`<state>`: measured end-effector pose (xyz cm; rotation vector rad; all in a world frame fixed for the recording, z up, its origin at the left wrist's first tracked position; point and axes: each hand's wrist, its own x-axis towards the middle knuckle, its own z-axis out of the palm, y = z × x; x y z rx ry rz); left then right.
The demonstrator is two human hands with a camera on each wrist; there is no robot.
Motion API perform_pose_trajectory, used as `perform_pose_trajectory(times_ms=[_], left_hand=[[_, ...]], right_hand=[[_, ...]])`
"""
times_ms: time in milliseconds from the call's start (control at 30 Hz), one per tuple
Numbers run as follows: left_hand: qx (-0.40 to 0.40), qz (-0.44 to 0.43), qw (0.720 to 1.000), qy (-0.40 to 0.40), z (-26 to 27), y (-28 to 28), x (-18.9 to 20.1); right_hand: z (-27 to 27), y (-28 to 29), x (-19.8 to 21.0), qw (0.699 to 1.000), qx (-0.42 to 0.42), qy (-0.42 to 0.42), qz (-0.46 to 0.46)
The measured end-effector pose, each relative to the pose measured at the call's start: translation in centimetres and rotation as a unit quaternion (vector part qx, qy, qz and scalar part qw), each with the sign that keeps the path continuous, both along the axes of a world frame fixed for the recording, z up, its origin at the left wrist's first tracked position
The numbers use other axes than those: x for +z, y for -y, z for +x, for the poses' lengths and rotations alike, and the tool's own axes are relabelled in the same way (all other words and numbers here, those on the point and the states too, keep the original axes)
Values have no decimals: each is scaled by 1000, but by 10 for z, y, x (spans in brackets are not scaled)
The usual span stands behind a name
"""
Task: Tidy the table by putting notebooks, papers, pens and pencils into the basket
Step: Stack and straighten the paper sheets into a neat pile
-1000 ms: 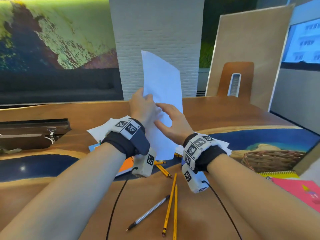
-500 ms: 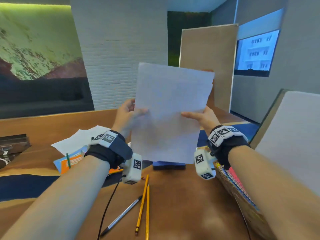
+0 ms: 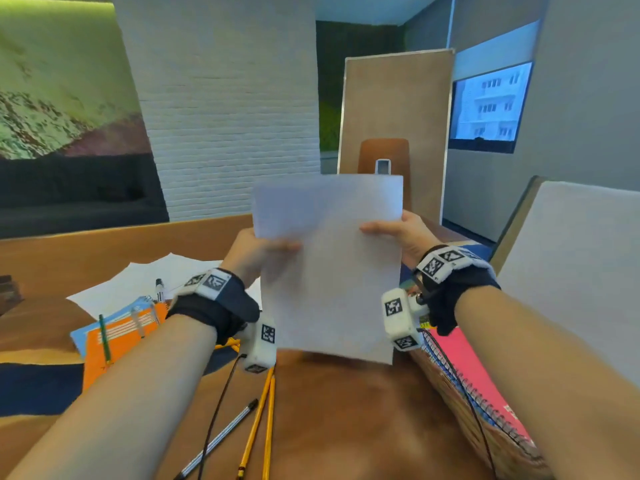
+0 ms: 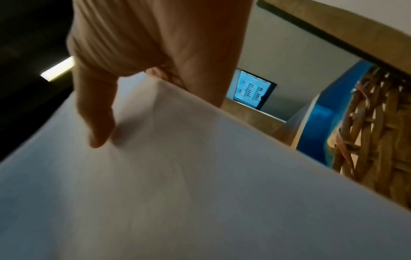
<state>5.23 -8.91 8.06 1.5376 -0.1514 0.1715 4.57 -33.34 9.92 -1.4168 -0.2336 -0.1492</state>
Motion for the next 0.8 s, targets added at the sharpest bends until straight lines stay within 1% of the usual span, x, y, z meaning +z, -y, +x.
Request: perform_pose_trajectory(times_ms=[67,133,233,300,367,400,467,567,633,700,800], left_hand=[[-13,-27,999,13,-2,2,9],[-26,-17,999,11,-3,3,4],[-52,33,998,-33,-5,0,-21],[-55,76,994,-63,-5,0,-32],[-62,92,991,-75,-5,-1,-32],[-75,94,990,-69,-5,-1,-28],[-89,86,992,-31,-3,1,-14],[-86,36,996,13,-3,8,11],[-82,4,996,27,-3,12,20],[-80,2,997,17,-5,14,13],[-79,49,995,-26,-6,10,-16]], right_hand=[[1,5,-3,999,33,-13,6],[1,7,-20,999,38,-35,-15],[-3,6,-50,995,38,-66,-69],[-7,5,-61,994,41,-84,-61],[-8,4,-60,994,41,-81,-57],[-8,3,-55,995,42,-64,-64],[-7,3,-40,996,26,-37,-72],[-8,4,-18,999,11,-2,-46],[-8,7,-16,999,20,7,-43],[-10,11,-26,998,40,-10,-53],[-16,17,-53,994,42,-57,-83]])
